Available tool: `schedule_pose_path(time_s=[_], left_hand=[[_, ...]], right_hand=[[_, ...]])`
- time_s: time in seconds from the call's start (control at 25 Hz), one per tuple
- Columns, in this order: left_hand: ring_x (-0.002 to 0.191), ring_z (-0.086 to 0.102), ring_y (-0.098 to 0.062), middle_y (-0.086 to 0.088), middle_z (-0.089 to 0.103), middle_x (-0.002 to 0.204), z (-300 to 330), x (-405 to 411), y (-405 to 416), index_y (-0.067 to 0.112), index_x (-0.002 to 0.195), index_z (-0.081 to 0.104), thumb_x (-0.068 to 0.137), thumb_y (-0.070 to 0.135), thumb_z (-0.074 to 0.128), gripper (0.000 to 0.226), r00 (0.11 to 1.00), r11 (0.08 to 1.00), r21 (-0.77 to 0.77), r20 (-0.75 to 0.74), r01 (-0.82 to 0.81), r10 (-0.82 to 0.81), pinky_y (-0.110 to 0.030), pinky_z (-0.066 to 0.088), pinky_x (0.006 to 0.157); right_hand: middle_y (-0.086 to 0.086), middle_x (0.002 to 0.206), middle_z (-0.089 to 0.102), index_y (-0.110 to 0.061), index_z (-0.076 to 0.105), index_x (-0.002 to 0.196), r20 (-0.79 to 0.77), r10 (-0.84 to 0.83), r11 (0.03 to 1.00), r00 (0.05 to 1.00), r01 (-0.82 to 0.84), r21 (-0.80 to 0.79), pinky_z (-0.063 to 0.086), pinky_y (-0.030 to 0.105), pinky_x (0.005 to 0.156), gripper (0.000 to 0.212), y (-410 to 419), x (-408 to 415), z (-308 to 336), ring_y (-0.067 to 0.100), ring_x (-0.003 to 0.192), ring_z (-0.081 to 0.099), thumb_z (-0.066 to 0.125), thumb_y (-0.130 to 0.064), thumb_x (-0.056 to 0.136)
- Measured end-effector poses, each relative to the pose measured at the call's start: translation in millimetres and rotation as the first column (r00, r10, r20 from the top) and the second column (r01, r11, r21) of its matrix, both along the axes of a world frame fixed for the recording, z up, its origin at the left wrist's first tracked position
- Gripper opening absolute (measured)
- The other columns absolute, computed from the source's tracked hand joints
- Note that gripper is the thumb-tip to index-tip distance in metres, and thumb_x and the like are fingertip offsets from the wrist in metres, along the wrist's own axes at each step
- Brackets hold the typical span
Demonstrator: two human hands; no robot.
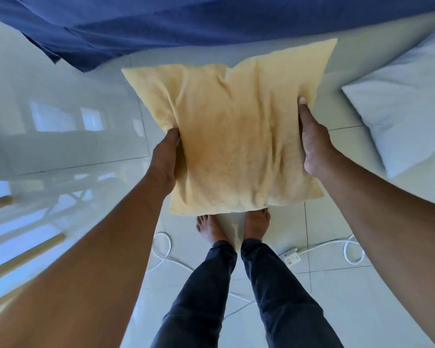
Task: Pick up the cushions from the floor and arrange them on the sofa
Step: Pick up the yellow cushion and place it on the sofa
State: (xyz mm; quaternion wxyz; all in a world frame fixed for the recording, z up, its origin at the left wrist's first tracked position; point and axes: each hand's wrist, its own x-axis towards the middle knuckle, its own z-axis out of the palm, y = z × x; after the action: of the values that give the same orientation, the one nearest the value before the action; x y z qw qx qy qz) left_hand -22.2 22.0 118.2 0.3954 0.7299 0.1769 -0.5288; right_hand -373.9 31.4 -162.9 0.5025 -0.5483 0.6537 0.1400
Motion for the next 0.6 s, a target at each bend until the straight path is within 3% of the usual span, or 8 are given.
schedule_pose_path(time_s=[0.04,0.08,0.12,0.16,0.2,0.24,0.44,0.6], left_hand=[[0.113,0.072,-0.019,0.006,0.082,0.113,29.6,0.5,2.7,0.029,0.117,0.078,0.086,0.059,0.064,0.045,1.000,1.000,-0.008,0.011,-0.002,0.002,-0.044,0.052,0.107],[0.115,0.071,-0.019,0.007,0.081,0.115,60.7,1.0,5.7,0.030,0.117,0.078,0.084,0.060,0.064,0.047,1.000,1.000,-0.018,0.027,-0.002,0.002,-0.045,0.050,0.109],[0.116,0.070,-0.019,0.007,0.081,0.116,97.9,1.3,7.3,0.030,0.118,0.078,0.081,0.061,0.065,0.049,0.999,1.000,-0.031,0.044,-0.002,0.003,-0.046,0.049,0.110],[0.117,0.070,-0.019,0.007,0.081,0.116,134.2,0.7,9.1,0.030,0.118,0.078,0.079,0.061,0.066,0.051,0.998,0.999,-0.042,0.056,-0.006,0.009,-0.046,0.049,0.111],[0.117,0.069,-0.019,0.007,0.081,0.116,160.5,-0.1,9.4,0.030,0.117,0.078,0.076,0.061,0.066,0.053,0.997,0.999,-0.049,0.070,-0.010,0.014,-0.046,0.048,0.111],[0.116,0.070,-0.019,0.007,0.081,0.115,190.4,-1.6,8.9,0.030,0.115,0.079,0.075,0.061,0.066,0.053,0.996,0.998,-0.055,0.086,-0.008,0.013,-0.046,0.049,0.111],[0.111,0.069,-0.016,0.008,0.081,0.110,343.0,-7.2,8.6,0.029,0.107,0.080,0.089,0.052,0.062,0.034,0.983,0.993,-0.112,0.174,-0.030,0.049,-0.036,0.052,0.092],[0.096,0.067,-0.010,0.017,0.079,0.083,432.8,-9.3,5.3,0.032,0.089,0.077,0.093,0.049,0.061,0.024,0.968,0.986,-0.168,0.245,-0.015,0.057,-0.031,0.051,0.080]], right_hand=[[0.018,0.108,0.077,-0.019,0.077,0.109,0.070,-0.115,0.986,0.991,0.105,0.129,0.052,0.038,0.096,0.027,-53.2,20.1,60.5,0.033,0.109,0.070,0.075,-0.029,0.085],[0.010,0.112,0.079,-0.031,0.072,0.116,0.098,-0.287,0.895,0.953,0.230,0.382,0.053,0.034,0.097,0.035,-115.7,55.6,158.0,0.025,0.109,0.072,0.065,-0.053,0.089],[0.000,0.113,0.080,-0.037,0.072,0.114,0.128,-0.279,0.916,0.952,0.224,0.331,0.056,0.031,0.094,0.052,-172.1,91.4,268.4,0.016,0.106,0.074,0.060,-0.076,0.082],[-0.006,0.110,0.081,-0.034,0.076,0.111,0.137,-0.319,0.942,0.938,0.298,0.154,0.058,0.031,0.092,0.067,-204.4,114.2,356.8,0.012,0.102,0.075,0.061,-0.086,0.071],[-0.008,0.109,0.082,-0.031,0.078,0.109,0.285,-0.400,0.912,0.871,0.349,0.215,0.058,0.033,0.092,0.073,-218.9,126.0,423.4,0.012,0.101,0.075,0.063,-0.089,0.067],[-0.007,0.108,0.081,-0.030,0.078,0.107,0.332,-0.413,0.909,0.848,0.360,0.213,0.057,0.035,0.093,0.070,-223.6,133.0,476.2,0.013,0.102,0.075,0.062,-0.088,0.070],[-0.004,0.108,0.080,-0.028,0.077,0.101,0.412,-0.390,0.919,0.823,0.379,0.111,0.057,0.041,0.098,0.065,-211.6,137.1,619.2,0.018,0.103,0.075,0.061,-0.086,0.076],[-0.004,0.111,0.081,-0.026,0.078,0.113,0.501,-0.352,0.928,0.791,0.366,0.074,0.058,0.043,0.102,0.079,-214.2,137.0,694.6,0.018,0.105,0.076,0.062,-0.090,0.069]])
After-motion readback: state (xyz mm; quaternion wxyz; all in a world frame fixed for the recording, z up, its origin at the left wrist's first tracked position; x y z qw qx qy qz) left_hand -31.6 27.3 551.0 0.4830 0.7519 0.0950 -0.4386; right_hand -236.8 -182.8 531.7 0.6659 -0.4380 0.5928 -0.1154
